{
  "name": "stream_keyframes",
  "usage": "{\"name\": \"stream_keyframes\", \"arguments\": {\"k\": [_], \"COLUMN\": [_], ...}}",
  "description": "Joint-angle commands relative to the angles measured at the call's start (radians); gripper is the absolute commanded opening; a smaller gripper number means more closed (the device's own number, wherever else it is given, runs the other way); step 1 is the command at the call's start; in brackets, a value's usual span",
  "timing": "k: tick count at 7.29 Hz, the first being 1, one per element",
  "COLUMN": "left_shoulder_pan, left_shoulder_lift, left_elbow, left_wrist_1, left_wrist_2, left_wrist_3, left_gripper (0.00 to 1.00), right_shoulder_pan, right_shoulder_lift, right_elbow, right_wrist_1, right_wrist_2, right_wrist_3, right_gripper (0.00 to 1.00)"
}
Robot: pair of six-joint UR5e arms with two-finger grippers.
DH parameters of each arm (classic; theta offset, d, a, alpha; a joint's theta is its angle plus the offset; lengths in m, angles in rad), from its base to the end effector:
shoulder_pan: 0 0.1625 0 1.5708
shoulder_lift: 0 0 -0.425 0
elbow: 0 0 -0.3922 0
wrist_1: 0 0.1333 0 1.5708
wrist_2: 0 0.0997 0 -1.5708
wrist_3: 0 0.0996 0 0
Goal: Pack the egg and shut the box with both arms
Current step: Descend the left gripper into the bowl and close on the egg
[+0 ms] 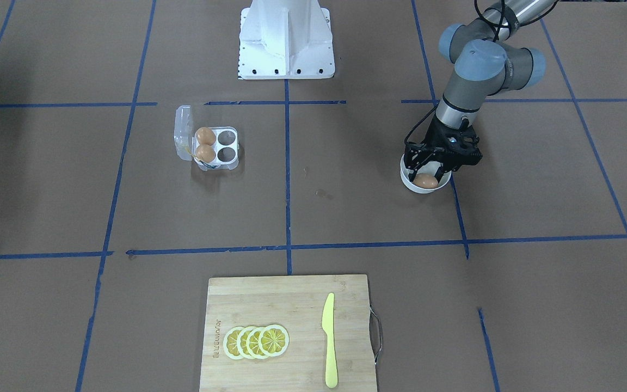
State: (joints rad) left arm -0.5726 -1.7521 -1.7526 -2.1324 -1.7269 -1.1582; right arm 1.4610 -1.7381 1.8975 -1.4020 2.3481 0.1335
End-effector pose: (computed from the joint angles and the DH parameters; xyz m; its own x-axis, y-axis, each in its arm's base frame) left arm 0.4252 -0.4143 0.4209 0.6364 0.0611 -0.7690 0.1918 0.9530 0.2344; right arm 0.0155 -0.4381 0.5544 0.6915 -0.1749 0.7009 0.0118 0.9729 0.2311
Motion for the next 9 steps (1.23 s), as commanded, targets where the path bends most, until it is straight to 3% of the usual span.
{"name": "stream_keyframes", "arguments": {"k": [1,3,4,5,6,9], "left_shoulder_pan": [-0.001,-0.003,-0.003,-0.003,-0.003,-0.001], "left_shoulder_lift": [-0.001,-0.001,-0.001,-0.001,-0.003,-0.039], "left_elbow": [-0.002,-0.005,-0.007,-0.008,-0.013,-0.024], "left_wrist_1": [0.0,0.0,-0.001,-0.001,-0.001,0.109], "left_wrist_2": [0.009,0.029,0.03,0.03,0.03,0.026], "left_wrist_3": [0.0,0.0,0.0,0.002,0.008,0.002], "left_gripper": [0.62,0.48,0.46,0.49,0.66,0.64], "right_shoulder_pan": [-0.001,0.001,0.001,0.001,-0.001,0.001], "right_shoulder_lift": [0.002,0.0,0.0,0.0,0.0,-0.001], "right_elbow": [0.0,0.0,0.0,0.0,0.0,-0.002], "right_wrist_1": [0.0,0.0,0.0,0.0,0.0,-0.002], "right_wrist_2": [0.0,0.0,0.0,0.0,0.0,0.0], "right_wrist_3": [0.001,0.0,0.0,0.0,0.0,-0.006], "right_gripper": [1.0,1.0,1.0,1.0,1.0,1.0]}}
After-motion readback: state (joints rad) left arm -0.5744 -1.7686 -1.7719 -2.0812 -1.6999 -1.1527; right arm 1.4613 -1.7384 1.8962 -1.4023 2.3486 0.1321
